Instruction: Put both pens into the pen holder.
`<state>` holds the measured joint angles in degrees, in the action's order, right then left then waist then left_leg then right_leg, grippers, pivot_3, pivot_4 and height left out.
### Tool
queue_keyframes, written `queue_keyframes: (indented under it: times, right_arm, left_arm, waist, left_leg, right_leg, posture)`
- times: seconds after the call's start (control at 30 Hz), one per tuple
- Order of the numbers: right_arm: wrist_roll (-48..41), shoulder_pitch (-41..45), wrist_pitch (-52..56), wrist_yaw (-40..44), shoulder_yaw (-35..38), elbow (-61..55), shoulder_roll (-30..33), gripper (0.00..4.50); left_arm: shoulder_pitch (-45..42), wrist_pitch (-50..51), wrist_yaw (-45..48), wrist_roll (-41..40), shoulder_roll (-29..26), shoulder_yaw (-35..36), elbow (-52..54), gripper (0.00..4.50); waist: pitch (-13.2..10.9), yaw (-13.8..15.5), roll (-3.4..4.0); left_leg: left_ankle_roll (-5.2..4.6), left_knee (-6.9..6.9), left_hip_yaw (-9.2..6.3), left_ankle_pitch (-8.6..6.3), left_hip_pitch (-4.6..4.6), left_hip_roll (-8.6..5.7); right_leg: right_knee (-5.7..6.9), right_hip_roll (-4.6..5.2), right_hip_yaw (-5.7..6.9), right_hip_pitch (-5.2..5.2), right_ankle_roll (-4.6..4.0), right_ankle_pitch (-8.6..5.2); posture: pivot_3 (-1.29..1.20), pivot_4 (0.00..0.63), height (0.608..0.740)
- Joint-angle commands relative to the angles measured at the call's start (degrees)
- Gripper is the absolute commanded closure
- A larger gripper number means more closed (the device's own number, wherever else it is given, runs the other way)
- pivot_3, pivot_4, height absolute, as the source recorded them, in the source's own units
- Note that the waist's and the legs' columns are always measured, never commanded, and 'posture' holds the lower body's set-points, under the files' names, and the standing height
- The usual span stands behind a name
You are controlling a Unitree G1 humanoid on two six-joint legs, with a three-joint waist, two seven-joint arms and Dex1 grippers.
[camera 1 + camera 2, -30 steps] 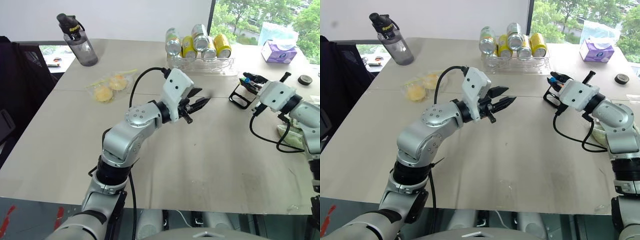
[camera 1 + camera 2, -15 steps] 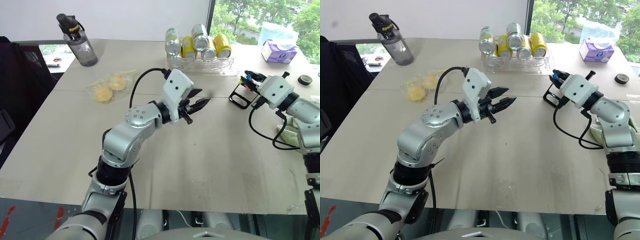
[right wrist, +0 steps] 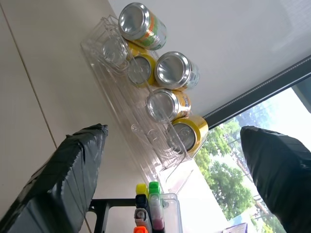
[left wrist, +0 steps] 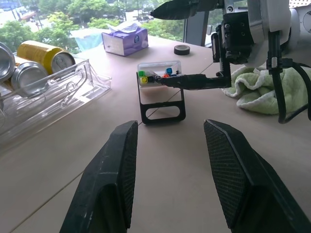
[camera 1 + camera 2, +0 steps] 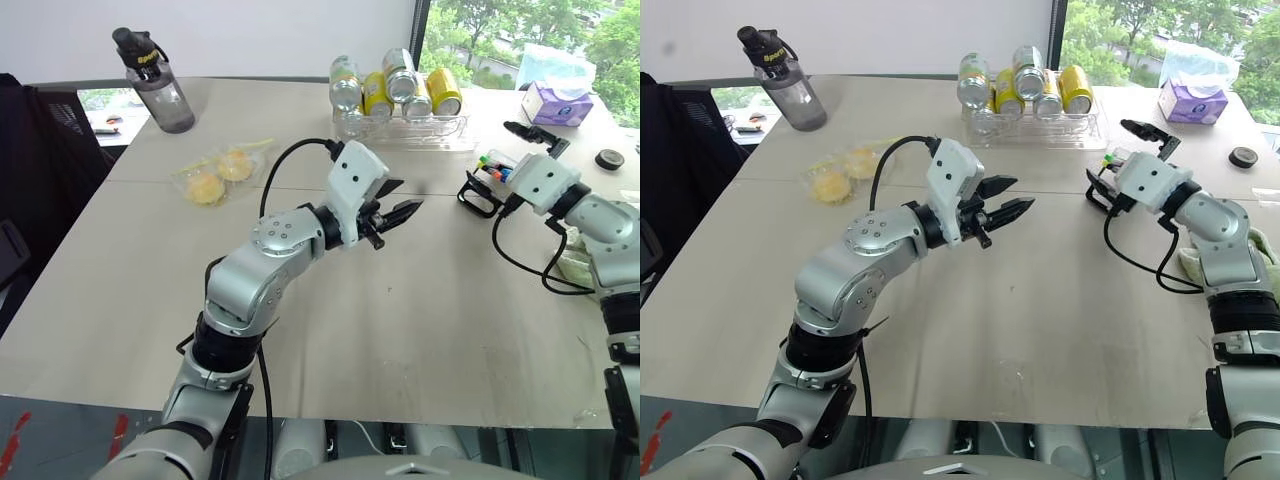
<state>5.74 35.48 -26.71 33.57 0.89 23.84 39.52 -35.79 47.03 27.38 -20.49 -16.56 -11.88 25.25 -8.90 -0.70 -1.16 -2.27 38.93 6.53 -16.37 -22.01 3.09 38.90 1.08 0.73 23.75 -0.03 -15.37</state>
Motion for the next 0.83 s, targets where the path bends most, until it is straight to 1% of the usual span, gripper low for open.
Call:
queue_keyframes:
  times: [0.03, 0.07, 0.13, 0.23, 0.33, 0.4, 0.47, 0.57, 0.67, 0.73, 0.83]
  right_arm:
    - [-1.74, 1.7, -1.06, -0.85, 1.82, -0.93, 0.43, 0.03]
    - [-2.83, 1.52, -0.57, -0.35, 1.97, -1.4, 0.14, 0.03]
    - [-8.2, 0.27, 3.43, 2.52, 2.57, -3.85, -1.28, 0.03]
    - [-15.9, -3.84, 10.54, 8.49, 2.29, -9.43, -2.21, 0.03]
    - [-25.6, -12.32, 21.98, 15.68, 1.71, -17.84, -1.5, 0.03]
    - [-32.78, -19.23, 32.26, 17.75, 2.64, -23.81, -0.87, 0.03]
    - [-35.86, -24.58, 36.34, 18.79, 3.73, -27.03, -0.87, 0.03]
    - [-38.69, -32.3, 37.13, 20.15, 6.25, -28.63, -2.21, 0.03]
    - [-36.27, -37.81, 33.85, 22.46, 6.82, -25.99, -1.82, 0.03]
    - [-35.92, -39.24, 31.62, 24.13, 7.55, -24.56, -2.27, 0.03]
    - [-35.37, -39.25, 29.02, 25.75, 8.33, -22.08, -2.61, 0.03]
  left_arm:
    - [-0.06, -0.57, 0.12, -0.33, -0.1, -0.01, 2.68, 2.29]
    - [0.15, -0.67, 0.19, -0.27, -0.18, 0.0, 2.66, 2.29]
    - [1.41, -0.81, 0.76, -0.53, -0.85, 0.26, 3.1, 2.29]
    - [5.78, -2.09, 4.31, -0.28, -5.22, -0.43, 4.64, 2.29]
    - [11.88, -3.56, 7.07, -0.86, -9.48, 1.56, 5.85, 2.29]
    - [17.35, -4.57, 8.33, -1.17, -12.05, 2.89, 6.68, 2.29]
    - [22.93, -6.47, 9.88, -1.73, -13.72, 3.97, 7.43, 2.29]
    - [31.61, -10.15, 10.29, -1.84, -13.86, 6.18, 6.06, 2.29]
    - [38.28, -16.48, 10.02, 0.74, -13.51, 6.89, 2.64, 2.29]
    - [40.09, -19.4, 9.59, 1.6, -12.91, 7.19, 0.99, 2.29]
    - [40.71, -22.1, 8.82, 2.59, -12.1, 7.33, -0.13, 2.29]
  waist:
    - [0.0, 0.0, 0.0]
    - [0.0, 0.0, 0.0]
    - [0.0, -0.08, 0.0]
    - [0.01, -0.14, 0.01]
    - [0.01, 0.13, 0.02]
    - [0.02, 0.37, 0.03]
    - [0.01, 0.3, 0.04]
    - [0.01, 0.17, 0.04]
    - [0.03, 0.15, 0.05]
    - [0.02, 0.16, 0.04]
    - [0.03, 0.08, 0.06]
  left_leg:
    - [0.0, 0.0, 0.01, 0.0, 0.0, 0.0]
    - [0.0, 0.0, 0.01, 0.0, 0.01, 0.0]
    - [0.0, 0.0, 0.01, 0.0, 0.02, 0.0]
    - [0.07, -0.01, 0.03, 0.04, 0.06, 0.06]
    - [0.1, -0.13, 0.01, 0.06, 0.07, 0.09]
    - [0.09, -0.16, 0.0, 0.05, 0.07, 0.09]
    - [0.08, -0.22, 0.01, 0.04, 0.07, 0.08]
    - [0.03, -0.28, 0.01, 0.01, 0.17, 0.05]
    - [0.0, -0.37, 0.01, 0.0, 0.28, 0.02]
    - [-0.22, -0.4, 0.0, -0.13, 0.33, 0.02]
    - [-0.26, -0.37, 0.01, -0.13, 0.35, 0.02]
  right_leg:
    - [0.0, 0.0, -0.01, 0.0, 0.0, 0.0]
    - [0.0, 0.0, -0.01, 0.0, 0.0, 0.0]
    - [0.01, 0.0, -0.01, 0.0, 0.0, 0.0]
    - [0.03, -0.05, -0.06, -0.02, -0.01, 0.0]
    - [-0.02, -0.05, -0.04, -0.02, -0.01, 0.0]
    - [-0.05, -0.01, -0.03, -0.05, -0.02, -0.01]
    - [-0.08, 0.05, -0.01, -0.06, -0.02, -0.01]
    - [-0.05, 0.11, -0.01, -0.09, -0.02, 0.0]
    - [-0.04, 0.1, 0.0, -0.14, -0.03, 0.0]
    - [-0.03, 0.08, 0.0, -0.18, -0.04, 0.0]
    - [-0.01, 0.06, 0.0, -0.18, -0.15, 0.08]
  posture:
    - [0.0, 0.15, 0.739]
    - [0.0, 0.15, 0.739]
    - [0.0, 0.15, 0.739]
    - [0.0, 0.15, 0.739]
    - [0.0, 0.15, 0.739]
    - [0.0, 0.15, 0.739]
    - [0.0, 0.15, 0.739]
    - [0.0, 0.15, 0.739]
    - [0.0, 0.15, 0.739]
    - [0.0, 0.15, 0.739]
    - [0.0, 0.15, 0.739]
